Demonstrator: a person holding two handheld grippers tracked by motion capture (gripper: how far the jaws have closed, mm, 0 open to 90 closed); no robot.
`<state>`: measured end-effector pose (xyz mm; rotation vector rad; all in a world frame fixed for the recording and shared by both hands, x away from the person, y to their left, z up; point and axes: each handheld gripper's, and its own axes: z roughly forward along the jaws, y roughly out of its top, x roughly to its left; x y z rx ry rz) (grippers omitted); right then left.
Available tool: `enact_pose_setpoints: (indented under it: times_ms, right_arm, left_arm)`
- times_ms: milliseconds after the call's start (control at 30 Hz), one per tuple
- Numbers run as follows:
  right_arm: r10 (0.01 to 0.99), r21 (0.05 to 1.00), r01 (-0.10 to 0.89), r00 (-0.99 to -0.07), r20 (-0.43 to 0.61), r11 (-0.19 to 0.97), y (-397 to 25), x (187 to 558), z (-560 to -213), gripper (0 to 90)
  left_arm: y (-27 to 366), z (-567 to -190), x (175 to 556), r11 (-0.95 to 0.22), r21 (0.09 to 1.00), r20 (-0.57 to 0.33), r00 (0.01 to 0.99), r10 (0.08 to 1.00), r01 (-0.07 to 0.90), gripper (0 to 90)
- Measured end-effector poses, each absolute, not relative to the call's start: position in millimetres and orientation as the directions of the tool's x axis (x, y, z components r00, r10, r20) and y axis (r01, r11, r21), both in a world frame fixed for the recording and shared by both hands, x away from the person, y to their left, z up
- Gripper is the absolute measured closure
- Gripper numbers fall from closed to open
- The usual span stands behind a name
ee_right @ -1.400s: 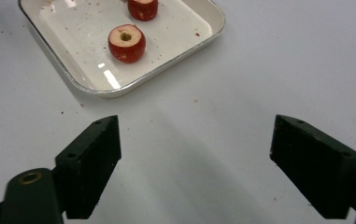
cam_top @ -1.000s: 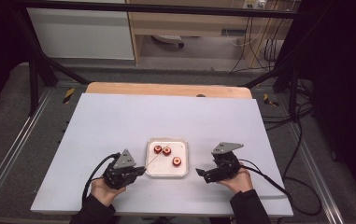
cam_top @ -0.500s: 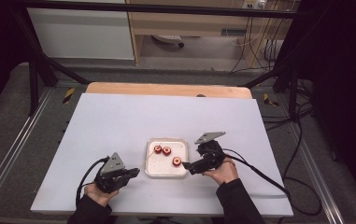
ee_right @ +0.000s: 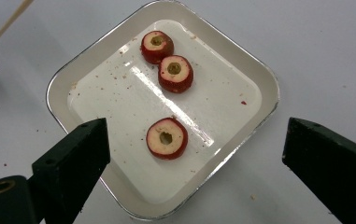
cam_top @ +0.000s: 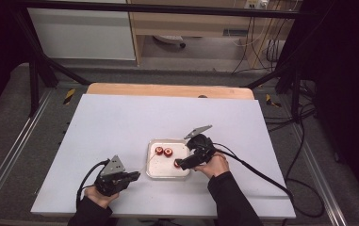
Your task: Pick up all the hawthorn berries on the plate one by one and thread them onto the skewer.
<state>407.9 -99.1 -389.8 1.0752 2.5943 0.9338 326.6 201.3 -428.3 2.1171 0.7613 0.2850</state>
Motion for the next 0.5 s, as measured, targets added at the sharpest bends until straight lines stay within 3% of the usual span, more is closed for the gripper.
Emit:
enact_pose_setpoints:
  times_ms: [267, 500]
  right_arm:
    - [0.656, 0.538, 0.581, -0.752, 0.068, 0.611, -79.6, 419.5, -393.4, 20.7]
    - [0.636, 0.455, 0.612, -0.762, 0.123, 0.646, -69.9, 427.1, -403.4, 36.9]
  left_arm:
    - [202.4, -429.1, 328.9, -0.450, 0.783, -0.075, 0.784, 0.617, 0.429, 88.5]
    - [202.6, -430.1, 329.7, -0.450, 0.781, -0.081, 0.784, 0.615, 0.433, 88.5]
